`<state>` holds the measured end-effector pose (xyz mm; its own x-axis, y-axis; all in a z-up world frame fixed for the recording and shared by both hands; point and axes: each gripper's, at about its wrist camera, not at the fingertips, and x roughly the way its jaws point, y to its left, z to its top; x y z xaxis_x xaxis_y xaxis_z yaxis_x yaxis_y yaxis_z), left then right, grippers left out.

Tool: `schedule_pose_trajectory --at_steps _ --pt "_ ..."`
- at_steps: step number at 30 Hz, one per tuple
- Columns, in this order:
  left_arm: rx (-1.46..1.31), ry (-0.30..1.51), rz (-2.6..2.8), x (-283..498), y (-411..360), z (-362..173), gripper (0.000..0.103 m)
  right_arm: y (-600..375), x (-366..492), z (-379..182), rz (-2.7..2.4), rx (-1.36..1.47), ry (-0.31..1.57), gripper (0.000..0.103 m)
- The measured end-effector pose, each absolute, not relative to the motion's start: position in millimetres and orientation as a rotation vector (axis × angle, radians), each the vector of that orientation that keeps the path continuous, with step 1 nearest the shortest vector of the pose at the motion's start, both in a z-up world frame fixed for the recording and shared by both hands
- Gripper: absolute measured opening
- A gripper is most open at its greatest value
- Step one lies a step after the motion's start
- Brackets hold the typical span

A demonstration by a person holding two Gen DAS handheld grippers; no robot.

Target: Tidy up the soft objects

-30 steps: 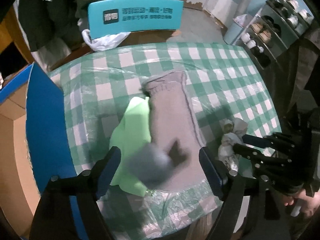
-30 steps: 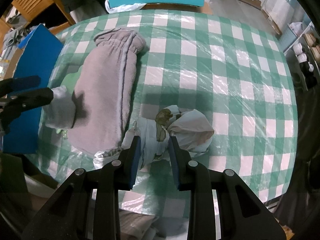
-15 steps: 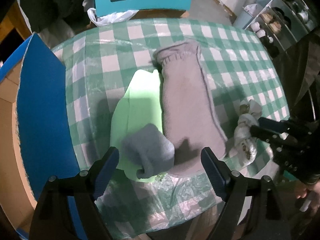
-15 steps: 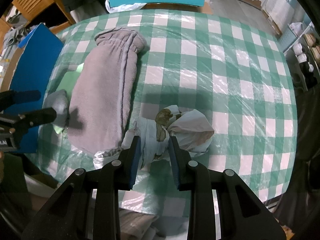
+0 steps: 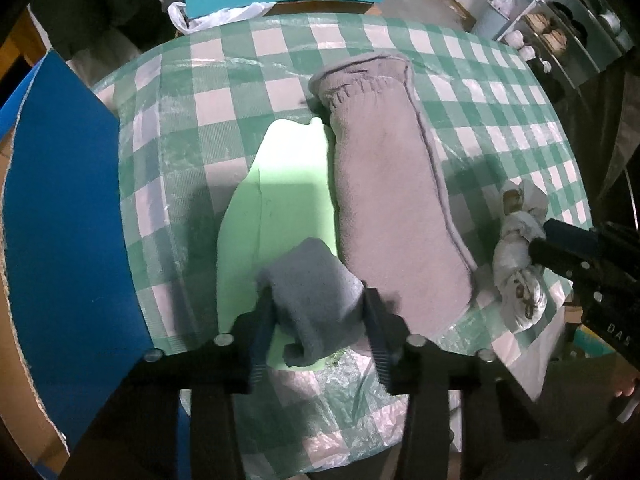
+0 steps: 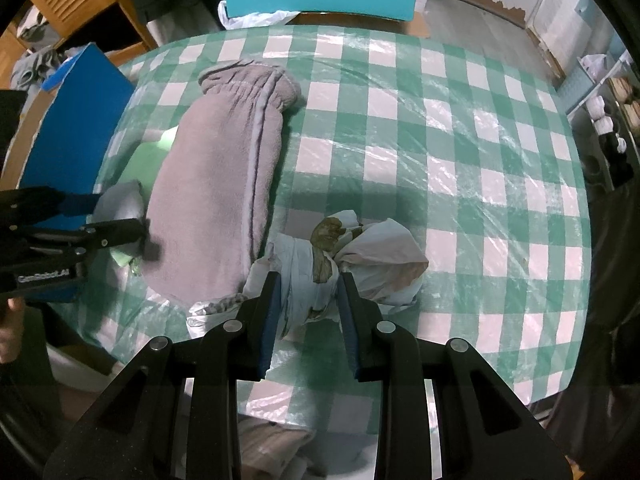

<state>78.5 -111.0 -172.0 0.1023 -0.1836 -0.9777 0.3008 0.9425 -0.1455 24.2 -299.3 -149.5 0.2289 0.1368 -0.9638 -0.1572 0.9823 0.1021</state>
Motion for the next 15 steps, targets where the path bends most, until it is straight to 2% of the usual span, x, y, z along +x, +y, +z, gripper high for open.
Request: schedule_pose_trajectory --at_steps 3,6,15 --pt "0.111 1.417 -0.366 77.4 -111.4 -168.9 0.030 -298.7 24.4 -146.2 0.203 -0.020 1.317 0.027" --pt "0.125 1.404 -0.368 75.7 -111.6 -163.3 0.028 -297.3 23.0 -141.7 0.206 -0.026 1.307 0.027" --pt "0.153 1.355 -0.369 69.0 -108.6 -142.7 0.027 -293.7 19.4 -124.5 0.220 -0.038 1.273 0.027"
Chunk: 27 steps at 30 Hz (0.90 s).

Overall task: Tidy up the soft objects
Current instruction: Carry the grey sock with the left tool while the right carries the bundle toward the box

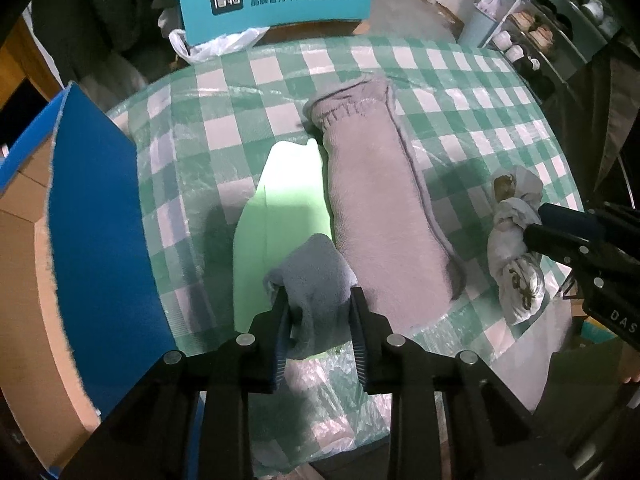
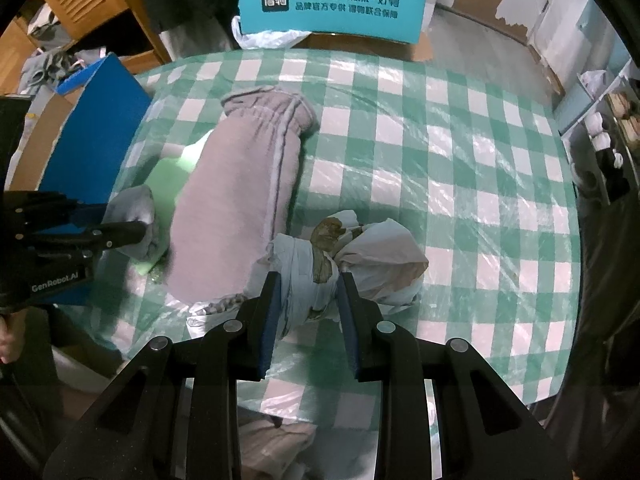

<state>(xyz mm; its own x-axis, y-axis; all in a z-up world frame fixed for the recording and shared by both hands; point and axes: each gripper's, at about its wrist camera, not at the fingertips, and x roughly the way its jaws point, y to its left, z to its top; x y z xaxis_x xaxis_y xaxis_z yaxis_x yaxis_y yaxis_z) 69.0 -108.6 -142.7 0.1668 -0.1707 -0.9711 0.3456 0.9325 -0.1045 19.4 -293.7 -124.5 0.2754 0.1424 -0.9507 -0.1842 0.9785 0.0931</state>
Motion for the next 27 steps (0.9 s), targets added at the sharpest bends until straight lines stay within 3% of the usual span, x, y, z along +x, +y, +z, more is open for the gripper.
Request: schedule_pose_trajectory --at_steps 27 --pt "0.189 1.234 -0.340 42.9 -81.1 -85.3 0.028 -254.5 13.3 -67.2 0.282 -0.096 1.151 0.027"
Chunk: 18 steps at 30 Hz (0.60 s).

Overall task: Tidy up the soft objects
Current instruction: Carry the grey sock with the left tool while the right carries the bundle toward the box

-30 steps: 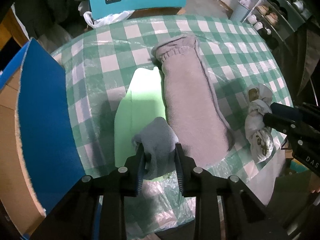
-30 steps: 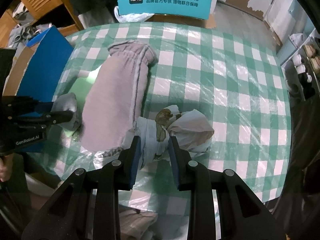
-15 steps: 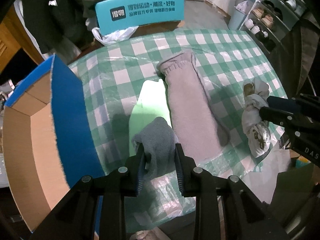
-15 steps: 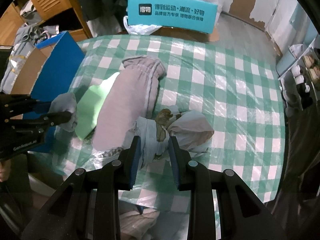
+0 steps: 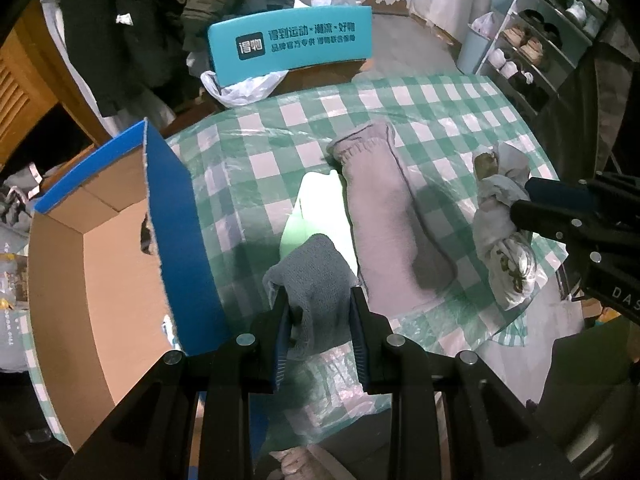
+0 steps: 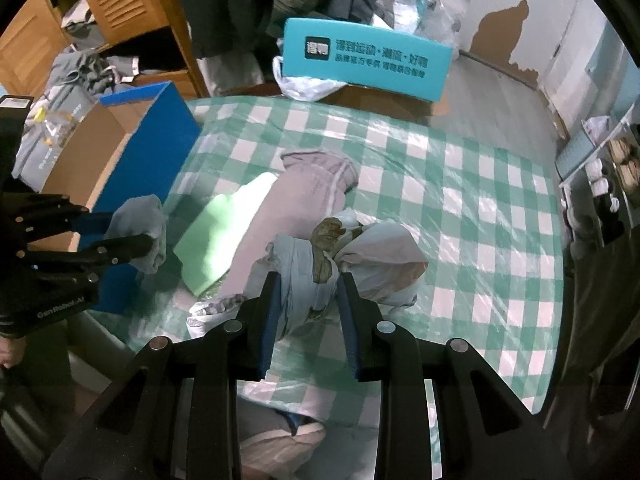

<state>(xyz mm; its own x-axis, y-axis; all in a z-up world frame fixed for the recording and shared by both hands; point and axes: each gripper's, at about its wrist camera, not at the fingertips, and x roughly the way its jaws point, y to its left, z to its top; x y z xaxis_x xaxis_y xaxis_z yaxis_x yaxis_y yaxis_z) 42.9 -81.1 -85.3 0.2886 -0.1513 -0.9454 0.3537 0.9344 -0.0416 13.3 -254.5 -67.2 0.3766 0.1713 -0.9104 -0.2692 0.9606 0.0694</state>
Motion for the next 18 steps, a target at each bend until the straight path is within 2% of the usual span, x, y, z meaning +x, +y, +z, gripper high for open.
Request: schedule_pose_trajectory --at_steps 18 --pt "0.198 1.178 -0.299 33.7 -49.0 -61.9 0.028 -212.0 12.3 -29.5 0.360 -0.130 1.070 0.027"
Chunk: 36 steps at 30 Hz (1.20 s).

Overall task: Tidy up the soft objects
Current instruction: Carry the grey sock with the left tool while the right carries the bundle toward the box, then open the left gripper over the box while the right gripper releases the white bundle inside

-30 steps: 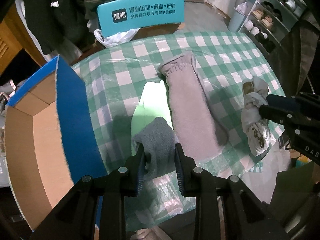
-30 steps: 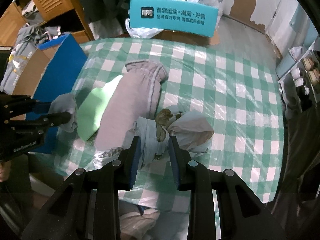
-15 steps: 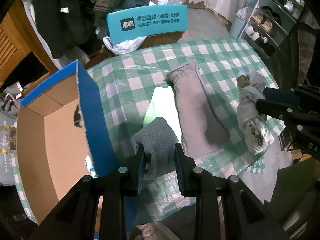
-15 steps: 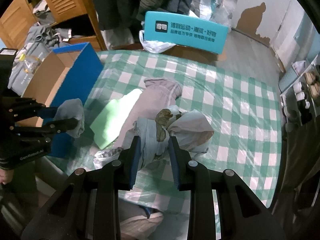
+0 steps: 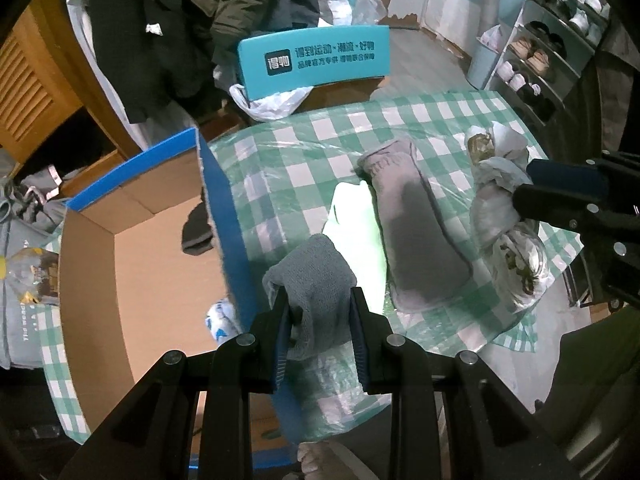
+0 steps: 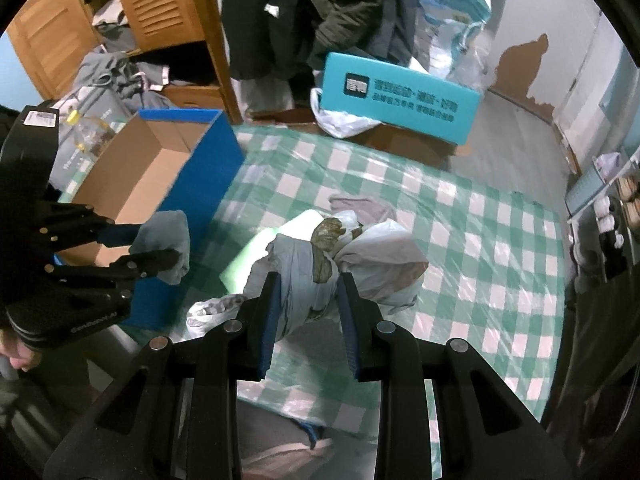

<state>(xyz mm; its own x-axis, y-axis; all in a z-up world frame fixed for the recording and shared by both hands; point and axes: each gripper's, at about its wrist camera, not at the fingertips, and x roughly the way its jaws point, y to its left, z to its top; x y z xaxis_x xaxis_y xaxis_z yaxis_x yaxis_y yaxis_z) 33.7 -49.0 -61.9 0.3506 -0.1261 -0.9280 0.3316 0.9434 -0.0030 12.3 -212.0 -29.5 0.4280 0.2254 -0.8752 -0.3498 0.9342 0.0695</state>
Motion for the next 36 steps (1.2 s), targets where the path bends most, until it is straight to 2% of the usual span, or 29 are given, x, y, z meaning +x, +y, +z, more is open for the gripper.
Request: schedule_pose_trajectory --at_steps 19,36 --pt "0.175 1.126 -0.231 27.7 1.6 -43.5 0.028 -151.8 20.0 -6.0 0.453 -0.171 1.020 0.027" --pt "0.142 1.121 -0.139 24.8 65.6 -50.5 0.028 -77.5 27.8 -4.1 0.540 -0.234 1.016 0.027"
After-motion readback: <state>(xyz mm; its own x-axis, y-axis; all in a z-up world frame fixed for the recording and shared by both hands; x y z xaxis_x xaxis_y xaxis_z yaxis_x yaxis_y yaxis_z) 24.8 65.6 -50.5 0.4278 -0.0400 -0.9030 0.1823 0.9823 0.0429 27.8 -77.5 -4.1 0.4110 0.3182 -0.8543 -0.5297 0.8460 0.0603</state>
